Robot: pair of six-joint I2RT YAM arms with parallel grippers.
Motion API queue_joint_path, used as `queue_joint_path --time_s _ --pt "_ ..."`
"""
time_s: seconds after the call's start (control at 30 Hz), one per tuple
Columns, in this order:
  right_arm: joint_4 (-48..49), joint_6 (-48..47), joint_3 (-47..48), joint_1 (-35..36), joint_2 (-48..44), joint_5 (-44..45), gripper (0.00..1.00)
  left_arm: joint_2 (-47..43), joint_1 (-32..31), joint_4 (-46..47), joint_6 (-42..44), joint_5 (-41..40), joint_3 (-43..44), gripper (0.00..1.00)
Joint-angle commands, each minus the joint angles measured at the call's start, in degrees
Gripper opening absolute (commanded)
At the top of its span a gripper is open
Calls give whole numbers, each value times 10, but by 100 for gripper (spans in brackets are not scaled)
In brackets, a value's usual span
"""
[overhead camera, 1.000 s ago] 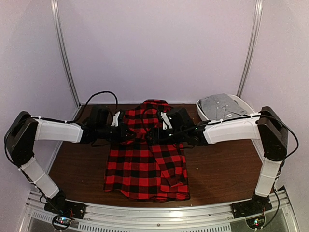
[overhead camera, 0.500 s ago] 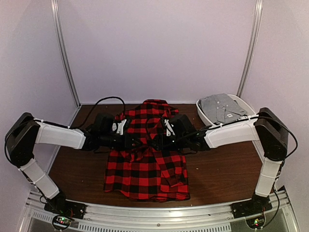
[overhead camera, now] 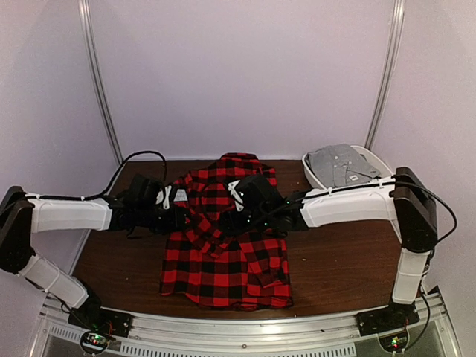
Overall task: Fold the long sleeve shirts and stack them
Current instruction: Place the sleeve at the center of the board, then pick up the sleeve from the center of the board.
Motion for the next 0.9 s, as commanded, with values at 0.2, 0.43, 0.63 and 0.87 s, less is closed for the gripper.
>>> queue_joint_path --time_s 0.2,0.43,0.63,0.87 --pt "-31 -44 1 16 6 52 75 76 -19 -9 -46 -11 -9 51" --pt "-10 -51 -31 17 -7 52 76 122 -35 -1 -80 -46 5 51" --pt "7 -70 -35 16 -8 51 76 153 -48 1 -85 -42 45 42" --pt "29 -102 -41 16 -12 49 77 149 -51 -35 -74 -42 81 1"
